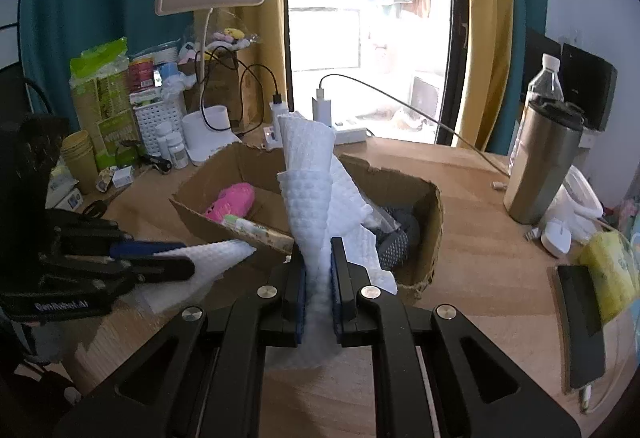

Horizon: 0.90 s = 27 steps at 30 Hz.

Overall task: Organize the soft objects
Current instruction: 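Carry both white towels over the cardboard box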

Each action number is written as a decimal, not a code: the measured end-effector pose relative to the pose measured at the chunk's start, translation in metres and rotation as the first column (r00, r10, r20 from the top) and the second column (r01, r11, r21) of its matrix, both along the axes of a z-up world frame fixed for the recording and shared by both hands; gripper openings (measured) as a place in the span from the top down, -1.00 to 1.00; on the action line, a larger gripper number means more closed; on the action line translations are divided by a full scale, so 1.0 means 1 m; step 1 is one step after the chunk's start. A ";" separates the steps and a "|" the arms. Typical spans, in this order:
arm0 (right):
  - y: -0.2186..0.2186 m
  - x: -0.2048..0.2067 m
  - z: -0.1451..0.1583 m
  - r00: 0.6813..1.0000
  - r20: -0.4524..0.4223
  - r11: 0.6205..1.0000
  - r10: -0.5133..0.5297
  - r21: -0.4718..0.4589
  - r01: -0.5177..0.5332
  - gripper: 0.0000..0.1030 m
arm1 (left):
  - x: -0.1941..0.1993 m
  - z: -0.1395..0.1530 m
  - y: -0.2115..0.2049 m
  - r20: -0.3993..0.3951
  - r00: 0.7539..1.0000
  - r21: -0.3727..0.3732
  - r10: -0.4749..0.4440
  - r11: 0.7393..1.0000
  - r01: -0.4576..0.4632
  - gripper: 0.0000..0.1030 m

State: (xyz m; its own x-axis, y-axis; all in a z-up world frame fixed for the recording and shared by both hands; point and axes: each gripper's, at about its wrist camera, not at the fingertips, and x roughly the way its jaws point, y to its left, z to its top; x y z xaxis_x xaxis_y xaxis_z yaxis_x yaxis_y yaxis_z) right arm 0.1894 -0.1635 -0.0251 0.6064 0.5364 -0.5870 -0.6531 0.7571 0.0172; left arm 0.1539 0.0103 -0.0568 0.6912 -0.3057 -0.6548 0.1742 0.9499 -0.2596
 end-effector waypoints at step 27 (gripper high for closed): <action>0.018 0.029 0.017 0.999 0.043 0.999 0.016 0.030 -0.018 0.78 | 0.037 0.053 0.029 0.165 0.985 0.028 0.057 0.998 -0.062 0.82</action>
